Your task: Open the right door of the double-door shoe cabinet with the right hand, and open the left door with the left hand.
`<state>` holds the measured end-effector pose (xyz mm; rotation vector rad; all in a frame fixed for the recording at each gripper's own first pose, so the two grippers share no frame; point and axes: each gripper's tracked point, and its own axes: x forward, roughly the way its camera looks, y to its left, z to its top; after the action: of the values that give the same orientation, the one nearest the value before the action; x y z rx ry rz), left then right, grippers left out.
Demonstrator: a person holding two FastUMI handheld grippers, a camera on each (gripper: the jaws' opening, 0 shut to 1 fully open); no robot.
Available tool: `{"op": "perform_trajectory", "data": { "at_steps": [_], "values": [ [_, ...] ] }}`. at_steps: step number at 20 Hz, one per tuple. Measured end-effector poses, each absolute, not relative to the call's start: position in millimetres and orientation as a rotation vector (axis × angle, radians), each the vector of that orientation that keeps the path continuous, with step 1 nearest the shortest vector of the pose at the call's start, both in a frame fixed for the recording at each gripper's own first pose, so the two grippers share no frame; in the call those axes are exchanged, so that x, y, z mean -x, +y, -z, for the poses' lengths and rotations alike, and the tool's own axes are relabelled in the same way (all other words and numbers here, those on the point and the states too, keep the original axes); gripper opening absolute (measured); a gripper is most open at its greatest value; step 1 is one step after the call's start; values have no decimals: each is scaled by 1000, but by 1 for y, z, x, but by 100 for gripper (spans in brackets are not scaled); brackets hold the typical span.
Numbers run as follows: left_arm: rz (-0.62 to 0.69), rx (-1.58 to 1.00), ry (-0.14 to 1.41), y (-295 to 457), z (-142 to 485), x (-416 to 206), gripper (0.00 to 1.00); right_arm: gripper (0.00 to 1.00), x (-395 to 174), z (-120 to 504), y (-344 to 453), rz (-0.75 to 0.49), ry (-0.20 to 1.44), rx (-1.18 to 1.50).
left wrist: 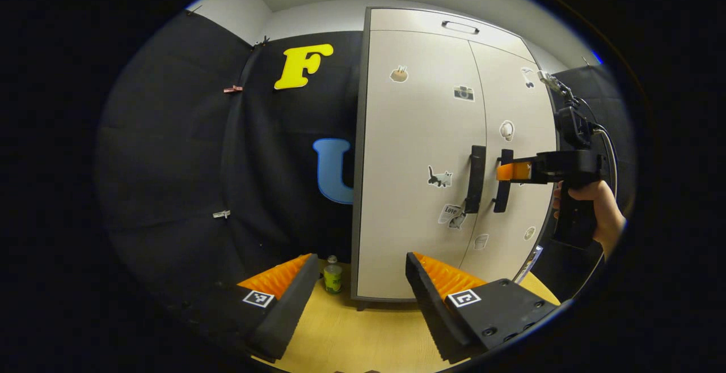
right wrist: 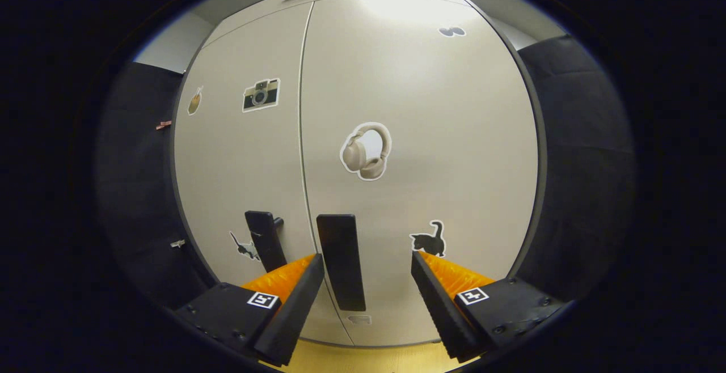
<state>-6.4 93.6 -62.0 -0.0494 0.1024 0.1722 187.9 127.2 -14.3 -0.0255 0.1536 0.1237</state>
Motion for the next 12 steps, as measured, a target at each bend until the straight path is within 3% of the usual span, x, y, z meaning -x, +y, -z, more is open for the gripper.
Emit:
{"op": "perform_trajectory", "data": {
  "at_steps": [3,6,7,8,9,10,12],
  "values": [
    [-148,68,118,97,70,6,95,96,-195,23,132,-106,170,18],
    [-151,62,128,104,75,6,95,69,-198,26,138,-87,175,18],
    [-150,64,125,105,74,7,95,67,-197,27,142,-92,183,11],
    [-146,68,119,104,74,7,95,55,-200,31,146,-98,193,5],
    [-141,75,117,104,74,8,95,51,-199,33,145,-90,200,0],
    [-137,80,118,103,75,8,95,41,-199,34,145,-79,196,-7],
    [-129,80,118,103,76,8,95,41,-199,36,144,-76,203,-2]
  ]
}}
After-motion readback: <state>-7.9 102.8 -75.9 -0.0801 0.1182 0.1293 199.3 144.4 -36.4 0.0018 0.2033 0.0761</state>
